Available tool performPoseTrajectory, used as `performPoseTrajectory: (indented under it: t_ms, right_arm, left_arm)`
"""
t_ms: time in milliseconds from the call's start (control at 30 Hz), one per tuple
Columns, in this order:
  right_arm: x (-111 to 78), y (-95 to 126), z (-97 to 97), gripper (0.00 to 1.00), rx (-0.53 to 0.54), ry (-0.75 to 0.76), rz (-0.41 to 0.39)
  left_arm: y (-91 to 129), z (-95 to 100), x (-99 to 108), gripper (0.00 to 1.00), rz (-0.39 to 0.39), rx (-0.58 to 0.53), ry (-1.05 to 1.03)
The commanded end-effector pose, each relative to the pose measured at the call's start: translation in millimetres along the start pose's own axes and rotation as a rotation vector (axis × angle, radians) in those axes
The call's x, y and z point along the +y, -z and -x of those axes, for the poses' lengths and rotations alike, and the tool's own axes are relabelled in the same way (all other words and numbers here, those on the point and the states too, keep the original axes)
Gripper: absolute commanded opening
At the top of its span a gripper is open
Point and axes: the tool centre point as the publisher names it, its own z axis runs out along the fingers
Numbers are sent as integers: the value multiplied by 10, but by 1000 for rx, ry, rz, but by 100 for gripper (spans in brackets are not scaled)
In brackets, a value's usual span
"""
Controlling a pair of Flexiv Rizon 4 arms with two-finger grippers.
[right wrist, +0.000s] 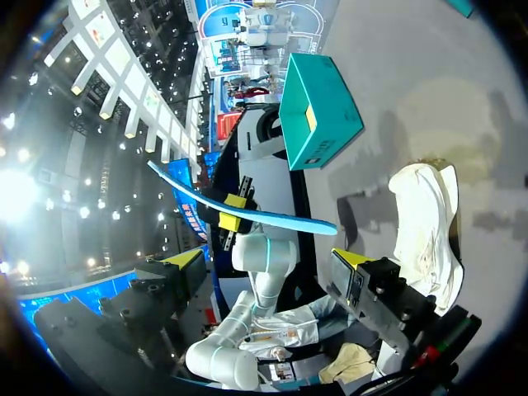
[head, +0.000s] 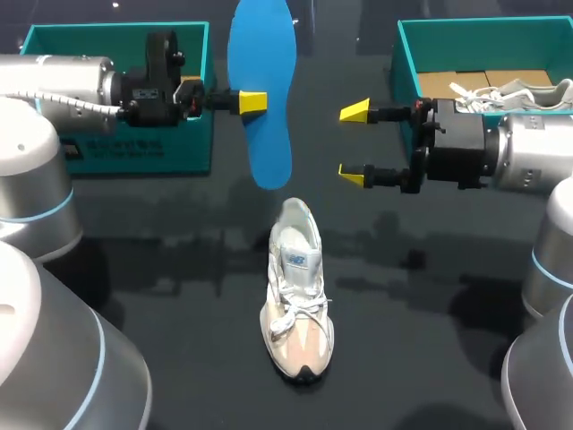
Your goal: Take the shoe out of the shoebox, open the shoe tongue, remove and reinsert the insole, then place the shoe into the shoebox
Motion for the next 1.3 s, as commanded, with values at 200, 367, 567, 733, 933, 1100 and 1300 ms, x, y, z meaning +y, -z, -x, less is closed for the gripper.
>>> performPoseTrajectory:
  t_ms: [200,367,567,733,933,1100,1300]
  right_arm:
    - [-2,-27,5,100,-3,-1,2]
    - [-2,-27,5,100,-3,-1,2]
    - [-2,-27,5,100,-3,-1,2]
    - [-2,-27,5,100,-3,-1,2]
    - [-2,-27,5,100,-3,-1,2]
    - [-2,-27,5,100,-3,-1,2]
    - [-2,-27,5,100,-3,-1,2]
  left_arm:
    - [15,-24,76,0,-6,-17,-416]
    - [15,-24,76,0,-6,-17,-416]
    - [15,-24,76,0,-6,-17,-416]
    - [-10,-109,104,0,12,25,-584]
    - [20,-215,55,0,-2,44,-788]
    - [72,-269,80,0,-28,26,-984]
    - [100,-251,180,0,-32,-15,-1215]
